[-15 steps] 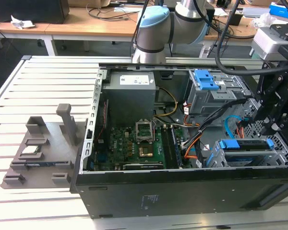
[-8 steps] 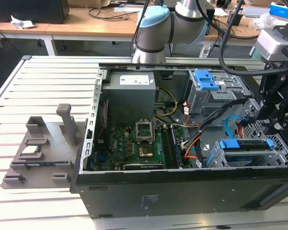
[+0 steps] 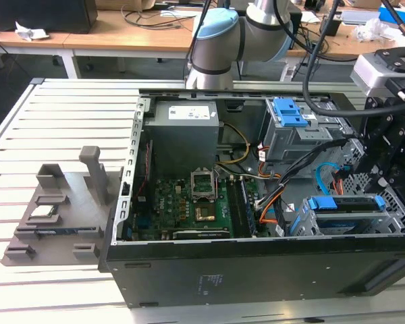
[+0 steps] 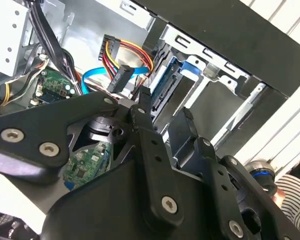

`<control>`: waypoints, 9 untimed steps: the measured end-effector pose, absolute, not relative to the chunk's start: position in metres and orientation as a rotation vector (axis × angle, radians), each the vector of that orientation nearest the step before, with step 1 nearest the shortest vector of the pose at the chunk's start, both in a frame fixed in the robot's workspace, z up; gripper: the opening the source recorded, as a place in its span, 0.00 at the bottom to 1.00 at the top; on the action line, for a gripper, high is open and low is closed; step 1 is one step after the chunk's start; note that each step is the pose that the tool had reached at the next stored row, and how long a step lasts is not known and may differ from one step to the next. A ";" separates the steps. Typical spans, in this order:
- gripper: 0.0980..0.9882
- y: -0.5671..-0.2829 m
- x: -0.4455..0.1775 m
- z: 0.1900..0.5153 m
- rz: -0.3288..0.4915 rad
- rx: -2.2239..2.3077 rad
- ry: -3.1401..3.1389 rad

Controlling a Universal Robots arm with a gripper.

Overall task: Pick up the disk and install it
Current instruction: 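Insert the first disk wire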

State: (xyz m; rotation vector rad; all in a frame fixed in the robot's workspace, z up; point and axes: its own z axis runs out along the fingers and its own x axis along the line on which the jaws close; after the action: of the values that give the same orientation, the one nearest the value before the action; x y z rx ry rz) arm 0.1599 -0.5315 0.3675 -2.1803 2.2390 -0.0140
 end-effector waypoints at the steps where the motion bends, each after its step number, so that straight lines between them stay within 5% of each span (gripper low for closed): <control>1: 0.36 -0.527 0.160 0.367 -0.014 -2.181 2.239; 9: 0.36 -0.492 0.161 0.360 -0.017 -2.182 2.240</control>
State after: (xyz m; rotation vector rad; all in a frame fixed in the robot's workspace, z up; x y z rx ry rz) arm 0.1609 -0.4922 0.3599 -2.1818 2.2405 -0.0175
